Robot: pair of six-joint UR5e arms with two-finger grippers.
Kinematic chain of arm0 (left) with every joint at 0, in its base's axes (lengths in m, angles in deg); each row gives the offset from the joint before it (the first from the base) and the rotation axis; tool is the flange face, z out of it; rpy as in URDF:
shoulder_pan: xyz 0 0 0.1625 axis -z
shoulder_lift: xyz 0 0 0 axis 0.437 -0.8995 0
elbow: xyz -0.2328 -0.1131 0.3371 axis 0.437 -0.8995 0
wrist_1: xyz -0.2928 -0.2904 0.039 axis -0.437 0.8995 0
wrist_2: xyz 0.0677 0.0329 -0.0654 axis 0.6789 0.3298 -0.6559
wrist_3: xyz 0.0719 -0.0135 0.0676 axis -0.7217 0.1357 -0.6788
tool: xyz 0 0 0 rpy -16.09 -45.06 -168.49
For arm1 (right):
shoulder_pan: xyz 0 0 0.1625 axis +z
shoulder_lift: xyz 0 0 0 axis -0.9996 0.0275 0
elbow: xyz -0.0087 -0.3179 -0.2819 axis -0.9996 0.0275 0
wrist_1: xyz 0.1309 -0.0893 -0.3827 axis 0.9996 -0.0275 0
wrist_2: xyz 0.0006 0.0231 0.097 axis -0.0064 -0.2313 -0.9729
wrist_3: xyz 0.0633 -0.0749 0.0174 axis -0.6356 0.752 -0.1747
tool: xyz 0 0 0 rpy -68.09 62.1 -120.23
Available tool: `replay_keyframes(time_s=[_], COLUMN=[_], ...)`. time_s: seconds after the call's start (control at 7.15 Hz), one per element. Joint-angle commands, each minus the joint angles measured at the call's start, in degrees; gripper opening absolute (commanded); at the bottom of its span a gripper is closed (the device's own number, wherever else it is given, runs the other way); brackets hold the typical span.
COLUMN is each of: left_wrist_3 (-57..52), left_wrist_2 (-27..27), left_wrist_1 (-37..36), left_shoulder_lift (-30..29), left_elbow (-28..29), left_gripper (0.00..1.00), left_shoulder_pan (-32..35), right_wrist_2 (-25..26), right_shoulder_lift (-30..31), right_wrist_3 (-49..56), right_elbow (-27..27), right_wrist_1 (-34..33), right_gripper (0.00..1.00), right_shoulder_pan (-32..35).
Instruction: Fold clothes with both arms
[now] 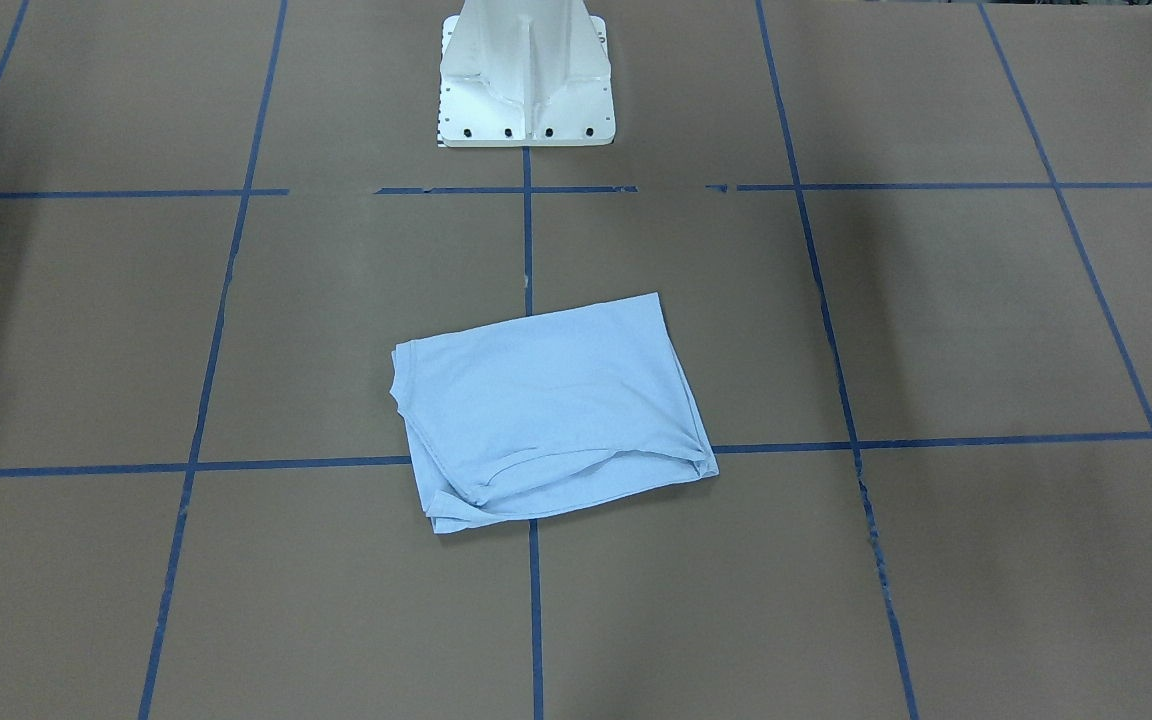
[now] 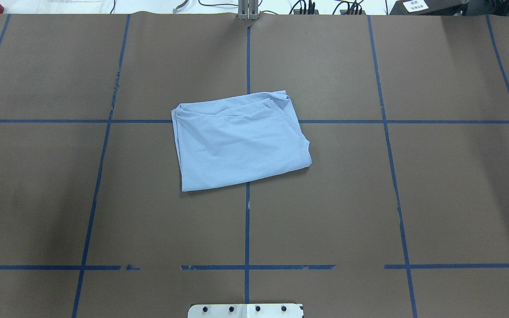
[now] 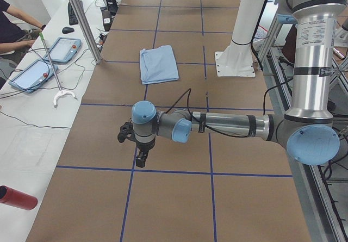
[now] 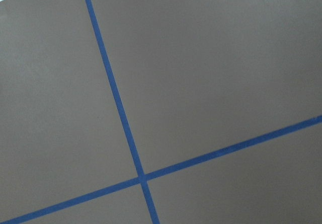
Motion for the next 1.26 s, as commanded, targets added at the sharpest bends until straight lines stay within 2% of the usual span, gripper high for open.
replay_keyframes(time_s=[0.0,0.28,0.84,1.12], left_wrist_3=[-7.4,-11.8,-12.0,-11.6], left_wrist_2=[-0.6,-0.7,-3.4,-3.5], left_wrist_1=[-8.5,-8.6,-8.1,-8.1], left_shoulder_lift=[4.5,4.4,4.5,4.3], left_elbow=[-6.7,-5.2,-4.6,-4.7], left_gripper=[1.00,1.00,1.00,1.00], left_shoulder_pan=[2.9,5.9,6.1,6.1], right_wrist_2=[-2.4,-2.5,-2.2,-2.2], right_shoulder_lift=[2.2,2.5,3.7,3.8], right_wrist_3=[-1.4,-1.4,-1.6,-1.5], right_elbow=[-0.5,0.5,0.6,-0.8], right_wrist_1=[0.2,0.2,0.3,0.3], right_gripper=[1.00,1.00,1.00,1.00], right_shoulder_pan=[0.0,0.0,0.2,3.9])
